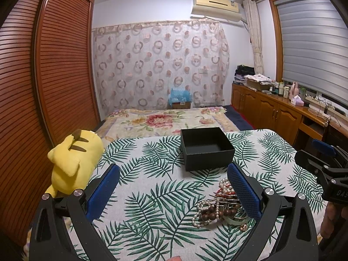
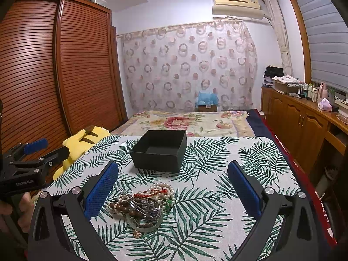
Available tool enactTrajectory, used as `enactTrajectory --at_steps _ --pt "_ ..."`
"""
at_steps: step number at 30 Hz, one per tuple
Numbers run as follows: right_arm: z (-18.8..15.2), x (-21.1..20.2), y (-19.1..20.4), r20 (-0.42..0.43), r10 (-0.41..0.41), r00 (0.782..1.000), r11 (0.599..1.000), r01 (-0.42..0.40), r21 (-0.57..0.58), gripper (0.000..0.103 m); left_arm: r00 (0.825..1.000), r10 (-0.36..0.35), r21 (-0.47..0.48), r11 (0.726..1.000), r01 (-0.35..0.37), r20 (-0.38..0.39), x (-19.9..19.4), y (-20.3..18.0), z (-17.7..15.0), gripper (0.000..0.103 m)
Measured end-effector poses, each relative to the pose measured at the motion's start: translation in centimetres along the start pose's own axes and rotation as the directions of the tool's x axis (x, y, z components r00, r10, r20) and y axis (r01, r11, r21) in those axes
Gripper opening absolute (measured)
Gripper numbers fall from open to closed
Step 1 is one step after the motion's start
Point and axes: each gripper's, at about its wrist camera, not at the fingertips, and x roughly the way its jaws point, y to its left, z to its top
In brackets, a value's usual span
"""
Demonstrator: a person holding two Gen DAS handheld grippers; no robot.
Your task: Organize jewelry
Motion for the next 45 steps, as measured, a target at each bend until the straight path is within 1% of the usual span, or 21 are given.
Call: enactTrajectory --at_steps 35,39,45 --pt "0.01 -0.14 0.14 0.002 0.000 1.000 1.000 0.000 -0.004 0.101 1.000 0.000 -0.001 1.000 0.000 0.005 -0.06 0.02 -0.16 0.096" --pt "0.01 -0.16 0.13 0.002 -0.001 1.000 1.000 0.001 -0.003 0.101 1.000 0.000 -0.001 1.000 0.000 0.005 -0.61 0.19 0.40 0.096" --pt "-0.08 -0.12 0.03 0.003 0.000 1.000 1.000 0.000 -0.004 0.101 1.000 0.000 -0.001 1.000 0.000 0.005 -0.56 0.19 0.32 0.096"
